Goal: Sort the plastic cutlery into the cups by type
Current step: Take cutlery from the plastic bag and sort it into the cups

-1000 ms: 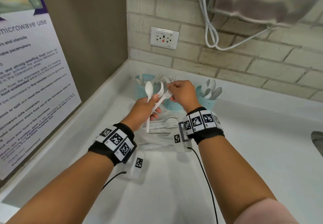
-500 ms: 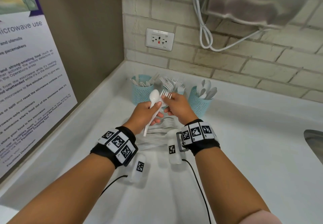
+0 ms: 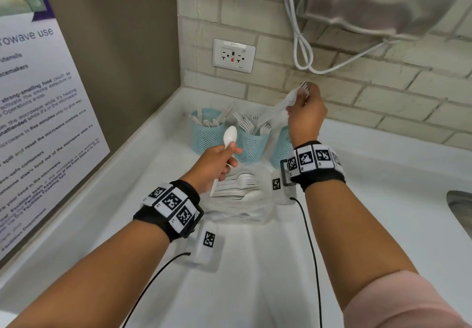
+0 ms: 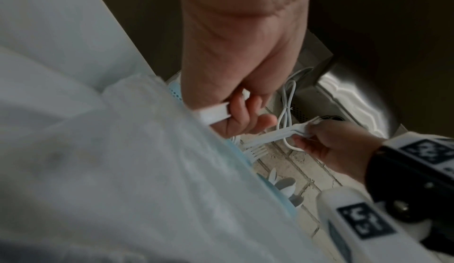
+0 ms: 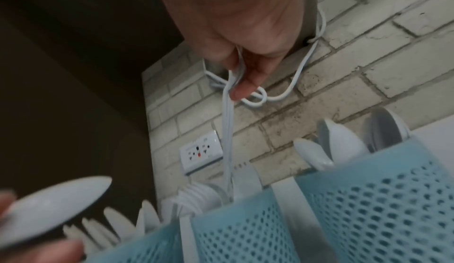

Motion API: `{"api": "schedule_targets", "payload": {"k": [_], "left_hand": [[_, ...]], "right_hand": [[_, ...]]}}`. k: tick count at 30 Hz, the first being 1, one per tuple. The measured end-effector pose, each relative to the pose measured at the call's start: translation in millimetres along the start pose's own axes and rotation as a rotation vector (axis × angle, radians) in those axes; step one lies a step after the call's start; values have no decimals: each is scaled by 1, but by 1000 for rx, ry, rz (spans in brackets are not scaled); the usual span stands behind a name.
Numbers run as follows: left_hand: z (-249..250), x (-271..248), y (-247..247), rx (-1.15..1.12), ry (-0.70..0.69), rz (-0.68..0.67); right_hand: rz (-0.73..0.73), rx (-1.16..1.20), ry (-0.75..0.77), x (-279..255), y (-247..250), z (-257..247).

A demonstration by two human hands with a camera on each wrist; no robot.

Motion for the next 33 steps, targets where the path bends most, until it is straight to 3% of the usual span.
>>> {"api": "schedule_targets", "payload": {"k": [3, 8, 12, 15, 18, 20, 23, 27, 30, 33], "left_hand": [[3, 2, -3, -102, 50, 16], [1, 5, -1, -185, 55, 1], [0, 4, 2, -85, 21, 25], [0, 4, -1, -42, -16, 44], [1, 5, -6, -77, -34, 82], [3, 4, -12, -110, -55, 80], [8, 5, -17, -121, -88, 60], [5, 3, -22, -26, -77, 3], [-1, 2, -19, 62, -56, -16], [-5, 3, -11, 176, -23, 0]], "right_hand": [[-138, -242, -26, -7, -12, 5], [-489, -665, -11, -20, -40, 22], [-596, -795, -81, -20, -43, 20], [-583, -643, -106, -18, -37, 9], [-386, -377, 90, -29, -29, -6], [-456, -236, 128, -43, -26, -13], [-632, -172, 62, -59, -31, -8], [-599, 271, -243, -59, -19, 9], [-451, 466, -394, -49, 2, 13], [-190, 359, -336, -32, 27, 18]]}}
Point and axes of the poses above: each hand's wrist, its own x-axis towards the middle knuckle, its own y-axis out of the back of the hand, z = x × y, the point moved 1 cm from there along x, towards the middle knuckle, and after that the axes turned 11 degrees about -z, right-handed, at the moved point
